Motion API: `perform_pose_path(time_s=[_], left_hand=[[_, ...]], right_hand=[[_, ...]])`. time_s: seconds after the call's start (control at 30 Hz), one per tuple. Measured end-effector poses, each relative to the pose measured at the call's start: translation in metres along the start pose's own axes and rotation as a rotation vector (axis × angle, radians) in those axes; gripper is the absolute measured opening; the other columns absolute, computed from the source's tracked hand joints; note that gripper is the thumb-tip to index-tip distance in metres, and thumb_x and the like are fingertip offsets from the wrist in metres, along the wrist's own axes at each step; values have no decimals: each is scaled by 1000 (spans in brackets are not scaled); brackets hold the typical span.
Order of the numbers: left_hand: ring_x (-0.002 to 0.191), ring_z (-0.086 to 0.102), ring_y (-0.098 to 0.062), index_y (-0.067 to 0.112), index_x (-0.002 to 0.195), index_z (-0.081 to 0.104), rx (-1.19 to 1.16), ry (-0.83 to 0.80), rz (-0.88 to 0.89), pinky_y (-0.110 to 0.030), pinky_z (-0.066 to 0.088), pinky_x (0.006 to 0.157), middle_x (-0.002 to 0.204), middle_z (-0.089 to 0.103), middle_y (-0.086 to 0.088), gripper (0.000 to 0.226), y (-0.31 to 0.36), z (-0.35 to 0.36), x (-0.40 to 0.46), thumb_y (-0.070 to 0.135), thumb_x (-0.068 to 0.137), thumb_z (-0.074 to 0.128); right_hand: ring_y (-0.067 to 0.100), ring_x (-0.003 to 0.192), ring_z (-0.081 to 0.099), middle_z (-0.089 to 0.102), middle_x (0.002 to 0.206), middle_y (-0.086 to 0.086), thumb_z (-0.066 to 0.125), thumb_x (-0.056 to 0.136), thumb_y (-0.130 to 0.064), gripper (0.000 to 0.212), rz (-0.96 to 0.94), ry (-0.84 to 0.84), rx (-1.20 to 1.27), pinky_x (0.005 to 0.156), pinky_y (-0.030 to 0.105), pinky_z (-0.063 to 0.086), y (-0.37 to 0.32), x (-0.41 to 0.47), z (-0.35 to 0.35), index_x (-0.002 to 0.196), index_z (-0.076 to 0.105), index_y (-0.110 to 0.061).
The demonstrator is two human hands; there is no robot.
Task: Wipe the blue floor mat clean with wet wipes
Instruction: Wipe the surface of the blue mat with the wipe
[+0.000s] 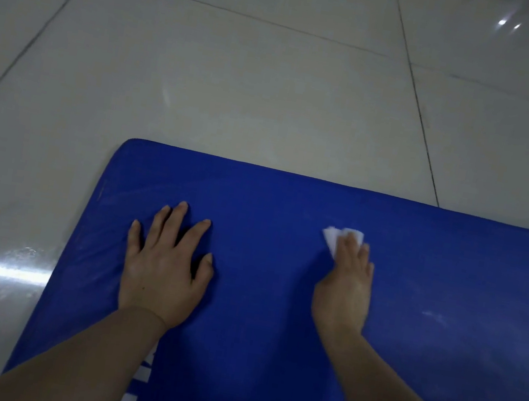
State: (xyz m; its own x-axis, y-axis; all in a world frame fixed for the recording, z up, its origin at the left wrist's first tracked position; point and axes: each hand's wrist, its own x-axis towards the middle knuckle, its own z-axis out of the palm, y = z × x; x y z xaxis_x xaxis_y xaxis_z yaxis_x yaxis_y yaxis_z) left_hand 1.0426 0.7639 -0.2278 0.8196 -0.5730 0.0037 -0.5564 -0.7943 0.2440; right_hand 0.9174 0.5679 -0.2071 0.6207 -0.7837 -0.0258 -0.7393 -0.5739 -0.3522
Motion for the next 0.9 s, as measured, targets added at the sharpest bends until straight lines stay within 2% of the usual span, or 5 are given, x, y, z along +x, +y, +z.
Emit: perform_pose_path(time_s=[0.17,0.4,0.63,0.8,0.9], left_hand=[[141,24,-28,25,137,50,11,-10,5,-58,12,113,153,33,-8,62,0,-1,0,52,87,25],[143,21,-26,27,139,47,12,-12,0,-54,7,114,154,31,-7,62,-2,-1,1,52,88,23],[141,24,-27,26,138,50,6,-3,-2,-55,9,114,153,33,-7,62,0,-1,1,51,87,24],[141,25,-29,24,139,49,10,-10,10,-57,12,113,153,33,-9,63,-2,-2,1,51,88,23],[141,26,-29,24,138,49,2,-11,7,-58,14,112,152,34,-10,63,-2,-3,2,49,88,21]], right_hand=[[31,146,-10,-9,158,13,30,95,-6,69,-105,-70,-149,118,40,1,-51,-14,21,150,-12,-7],[18,146,-14,-10,160,0,35,97,-3,68,-431,-233,-51,110,28,-19,-88,-38,32,152,-3,-15],[19,147,-4,1,161,-1,37,90,5,73,30,-68,-74,119,31,-4,-7,-20,-1,153,7,-16],[30,146,8,-2,158,15,33,88,-2,70,-514,-8,-159,115,41,6,-70,-57,44,150,0,-6],[25,139,33,35,151,11,76,68,-4,81,-558,-126,-27,111,41,22,-94,-62,44,142,42,-6]])
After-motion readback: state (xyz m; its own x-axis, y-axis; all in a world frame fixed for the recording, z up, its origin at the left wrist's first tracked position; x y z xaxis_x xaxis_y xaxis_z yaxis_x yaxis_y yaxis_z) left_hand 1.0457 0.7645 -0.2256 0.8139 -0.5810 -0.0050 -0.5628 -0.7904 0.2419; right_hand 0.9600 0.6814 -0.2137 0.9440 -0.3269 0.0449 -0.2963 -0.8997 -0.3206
